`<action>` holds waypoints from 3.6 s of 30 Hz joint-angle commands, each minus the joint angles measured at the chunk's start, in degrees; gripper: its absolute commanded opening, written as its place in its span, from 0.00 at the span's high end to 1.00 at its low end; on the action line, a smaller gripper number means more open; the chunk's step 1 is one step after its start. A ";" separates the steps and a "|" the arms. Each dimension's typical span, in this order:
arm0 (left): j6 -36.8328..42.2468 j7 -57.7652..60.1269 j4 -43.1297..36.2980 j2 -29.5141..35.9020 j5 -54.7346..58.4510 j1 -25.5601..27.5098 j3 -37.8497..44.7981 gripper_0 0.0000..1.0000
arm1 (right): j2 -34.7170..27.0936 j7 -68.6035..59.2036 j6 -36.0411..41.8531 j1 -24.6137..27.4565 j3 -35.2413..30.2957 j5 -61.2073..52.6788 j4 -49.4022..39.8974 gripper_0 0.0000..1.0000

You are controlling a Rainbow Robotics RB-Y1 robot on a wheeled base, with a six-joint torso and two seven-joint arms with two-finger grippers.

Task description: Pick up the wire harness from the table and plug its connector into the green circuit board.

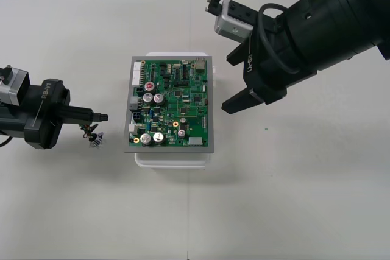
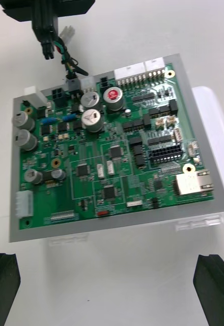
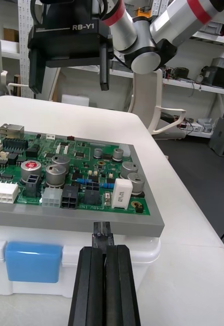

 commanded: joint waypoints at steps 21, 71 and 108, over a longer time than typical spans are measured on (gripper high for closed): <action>-1.86 -5.47 6.31 2.11 1.27 -7.62 -4.64 1.00 | 4.17 2.83 -0.20 0.07 0.60 11.15 -7.10 0.00; -1.86 -3.98 6.40 -1.23 -0.66 -11.05 -5.08 1.00 | 12.79 4.41 -0.20 0.16 8.78 23.46 -9.30 0.00; -1.86 -3.98 6.31 -4.04 -3.56 -12.37 -5.08 1.00 | 13.67 4.94 -0.20 1.65 10.97 26.71 -9.30 0.00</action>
